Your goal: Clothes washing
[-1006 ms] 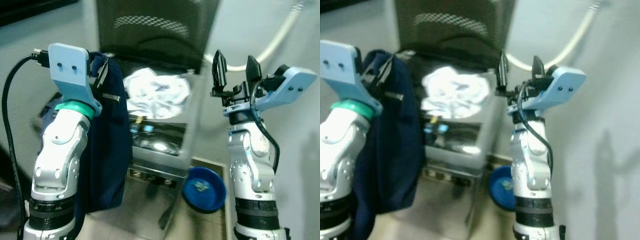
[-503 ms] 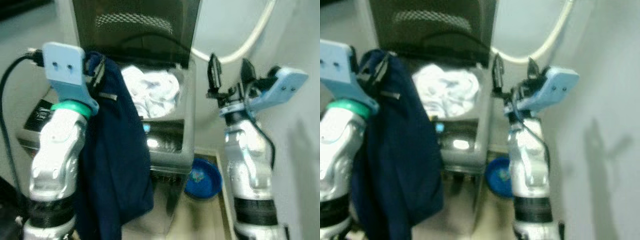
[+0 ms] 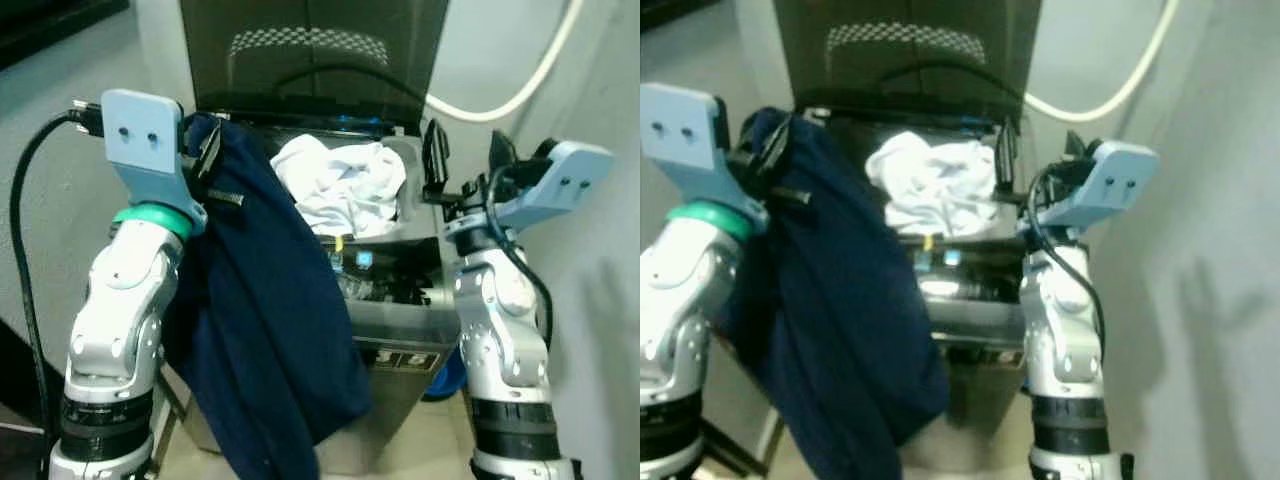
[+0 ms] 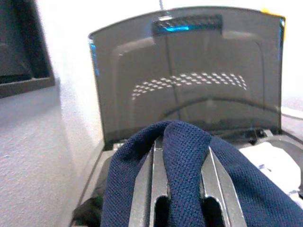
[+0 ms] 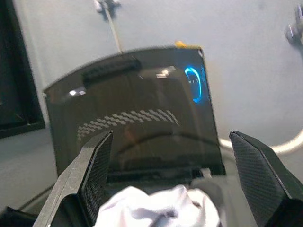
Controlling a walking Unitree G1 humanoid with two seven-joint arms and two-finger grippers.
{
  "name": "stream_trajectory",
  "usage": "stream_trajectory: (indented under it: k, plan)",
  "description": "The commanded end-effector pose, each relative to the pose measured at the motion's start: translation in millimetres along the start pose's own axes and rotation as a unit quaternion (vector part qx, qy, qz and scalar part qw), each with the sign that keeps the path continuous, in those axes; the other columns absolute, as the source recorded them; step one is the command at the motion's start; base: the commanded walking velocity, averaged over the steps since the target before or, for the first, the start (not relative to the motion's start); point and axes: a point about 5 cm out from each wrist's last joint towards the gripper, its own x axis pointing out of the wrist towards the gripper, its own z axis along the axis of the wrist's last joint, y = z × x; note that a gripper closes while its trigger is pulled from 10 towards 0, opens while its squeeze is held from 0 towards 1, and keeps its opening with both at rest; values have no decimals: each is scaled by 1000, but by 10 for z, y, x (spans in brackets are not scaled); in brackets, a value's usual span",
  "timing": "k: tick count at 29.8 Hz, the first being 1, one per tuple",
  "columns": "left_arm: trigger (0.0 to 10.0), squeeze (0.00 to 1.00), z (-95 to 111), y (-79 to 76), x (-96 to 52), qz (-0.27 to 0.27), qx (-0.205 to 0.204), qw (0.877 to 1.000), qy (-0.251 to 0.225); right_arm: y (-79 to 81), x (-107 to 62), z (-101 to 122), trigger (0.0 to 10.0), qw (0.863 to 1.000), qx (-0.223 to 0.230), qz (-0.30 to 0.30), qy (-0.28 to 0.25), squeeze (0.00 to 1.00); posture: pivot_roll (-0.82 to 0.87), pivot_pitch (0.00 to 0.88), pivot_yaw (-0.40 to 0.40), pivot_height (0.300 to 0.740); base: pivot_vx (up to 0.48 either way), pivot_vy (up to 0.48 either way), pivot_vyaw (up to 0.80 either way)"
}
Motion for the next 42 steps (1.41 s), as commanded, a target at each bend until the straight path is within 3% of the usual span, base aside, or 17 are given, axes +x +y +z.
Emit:
stream_trajectory:
  k: [1,13,25,42]
  plan:
    - [10000,0,32,6,-5,0,1,1000,-5,24,-3,1,10000,1000,3,2,-1,0,45,23,41,728,0,0,0]
    - [10000,0,3,12,2,-1,3,1000,1,57,-2,-5,10000,1000,-4,13,-1,0,47,25,40,728,0,0,0]
    - [10000,0,-18,29,1,3,-4,1000,6,61,-9,-9,10000,1000,-3,14,0,0,43,17,44,728,0,480,0]
    - [10000,0,-80,12,14,-2,0,1000,22,73,-13,-22,10000,1000,-13,26,5,0,37,14,42,728,0,0,0]
